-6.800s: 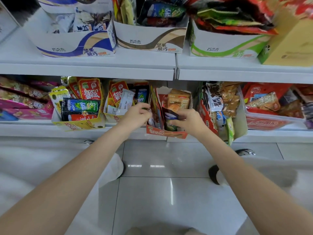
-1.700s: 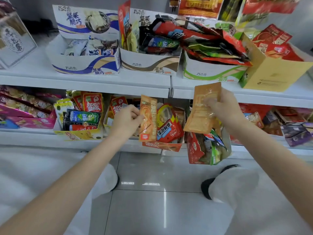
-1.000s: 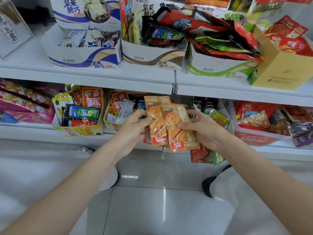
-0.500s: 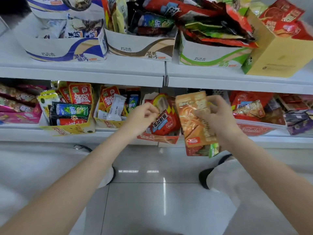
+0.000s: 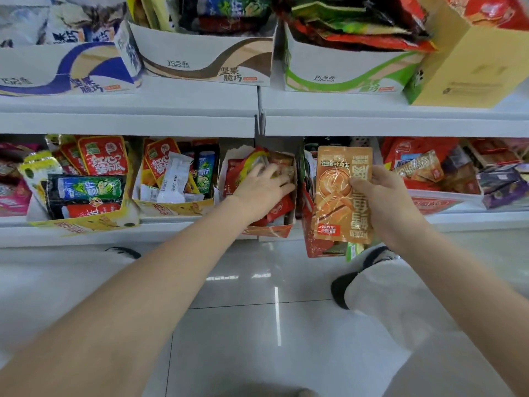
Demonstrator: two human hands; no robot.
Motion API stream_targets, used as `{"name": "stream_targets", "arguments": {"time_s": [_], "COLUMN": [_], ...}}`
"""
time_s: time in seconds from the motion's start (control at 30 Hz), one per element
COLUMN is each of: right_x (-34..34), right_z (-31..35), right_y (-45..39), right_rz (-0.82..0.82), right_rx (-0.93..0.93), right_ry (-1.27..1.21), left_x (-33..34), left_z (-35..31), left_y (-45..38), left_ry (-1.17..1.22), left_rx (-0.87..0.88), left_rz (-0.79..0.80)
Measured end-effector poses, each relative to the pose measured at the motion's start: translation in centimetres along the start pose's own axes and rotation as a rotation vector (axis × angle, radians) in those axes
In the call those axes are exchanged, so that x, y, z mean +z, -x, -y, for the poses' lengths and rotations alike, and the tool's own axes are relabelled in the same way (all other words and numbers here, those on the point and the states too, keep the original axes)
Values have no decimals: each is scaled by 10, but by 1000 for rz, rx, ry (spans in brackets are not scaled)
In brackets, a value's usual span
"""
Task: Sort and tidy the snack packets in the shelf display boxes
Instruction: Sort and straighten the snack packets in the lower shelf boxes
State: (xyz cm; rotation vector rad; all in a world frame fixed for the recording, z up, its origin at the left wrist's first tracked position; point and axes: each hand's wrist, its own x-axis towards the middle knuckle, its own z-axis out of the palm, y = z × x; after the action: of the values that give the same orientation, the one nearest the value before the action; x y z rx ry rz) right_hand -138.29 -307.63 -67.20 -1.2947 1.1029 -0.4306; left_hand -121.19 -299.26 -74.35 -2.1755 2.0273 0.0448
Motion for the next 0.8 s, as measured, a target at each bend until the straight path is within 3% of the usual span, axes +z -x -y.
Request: {"name": "stream_targets", "arguments": {"time_s": [0.17, 0.33, 0.57, 0.7, 0.8], "right_x": [3, 14, 51, 78, 91], "right_z": [0, 1, 3, -16, -27], "right_y": [-6, -5, -5, -20, -31], "right_rz": [10, 38, 104, -11, -89], "right_rx": [-70, -189, -419, -334, -301], "right_ry": [45, 115, 255, 213, 300], "left_x": [-12, -1, 7, -7, -16], "left_z": [15, 56, 77, 86, 74], "left_y": [11, 61, 89, 90, 79], "left_ry": [34, 323, 210, 173, 152], "left_rx": [-127, -242, -229, -197, -194], "left_rz": [-110, -457, -143, 83, 20]}}
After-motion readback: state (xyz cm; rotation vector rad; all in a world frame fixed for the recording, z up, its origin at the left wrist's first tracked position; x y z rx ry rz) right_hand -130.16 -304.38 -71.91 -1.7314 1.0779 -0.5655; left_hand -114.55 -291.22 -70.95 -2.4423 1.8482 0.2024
